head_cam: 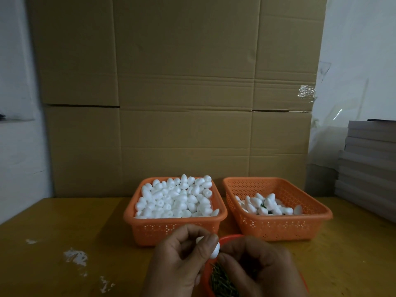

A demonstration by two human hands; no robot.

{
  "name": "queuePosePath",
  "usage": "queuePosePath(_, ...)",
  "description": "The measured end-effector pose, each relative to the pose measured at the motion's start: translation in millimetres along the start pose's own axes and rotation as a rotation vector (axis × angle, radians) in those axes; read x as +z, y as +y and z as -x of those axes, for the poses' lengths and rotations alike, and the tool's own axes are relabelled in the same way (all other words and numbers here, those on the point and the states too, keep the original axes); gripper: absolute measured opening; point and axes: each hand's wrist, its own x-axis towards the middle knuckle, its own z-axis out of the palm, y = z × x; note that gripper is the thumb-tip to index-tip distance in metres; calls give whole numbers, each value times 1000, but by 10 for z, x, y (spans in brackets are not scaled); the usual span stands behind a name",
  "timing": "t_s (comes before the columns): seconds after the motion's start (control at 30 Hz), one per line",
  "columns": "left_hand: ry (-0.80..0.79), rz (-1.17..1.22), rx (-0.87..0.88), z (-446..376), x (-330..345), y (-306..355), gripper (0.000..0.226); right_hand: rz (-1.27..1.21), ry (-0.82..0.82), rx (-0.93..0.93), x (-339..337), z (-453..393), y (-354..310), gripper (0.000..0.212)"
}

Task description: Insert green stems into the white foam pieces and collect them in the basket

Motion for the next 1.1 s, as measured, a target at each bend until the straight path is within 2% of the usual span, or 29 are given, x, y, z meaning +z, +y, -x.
queuePosePath(0.1,-12,9,19,15,2,16,47,-33,7,66,8,11,25,6)
queuePosePath(0.27,-107,146,-41,1,-26,4,52,-262,-2,199,0,-31,-27,11)
queuePosePath(0.4,-94,141,-61,-13,-38,-3,62,-380,-72,257,37,-20,-73,9)
queuePosePath(0.5,-67,75,-21,-7,-24,-3,54,-455,-66,287,58,-13,-86,11)
queuePosePath(0.77,-87,-269,242,65,-35,75,30,-536,-95,375,98,8,-133,16)
queuePosePath(1.1,-77,-406,296,98,-45,60,31,-570,-111,382,122,21,-160,15)
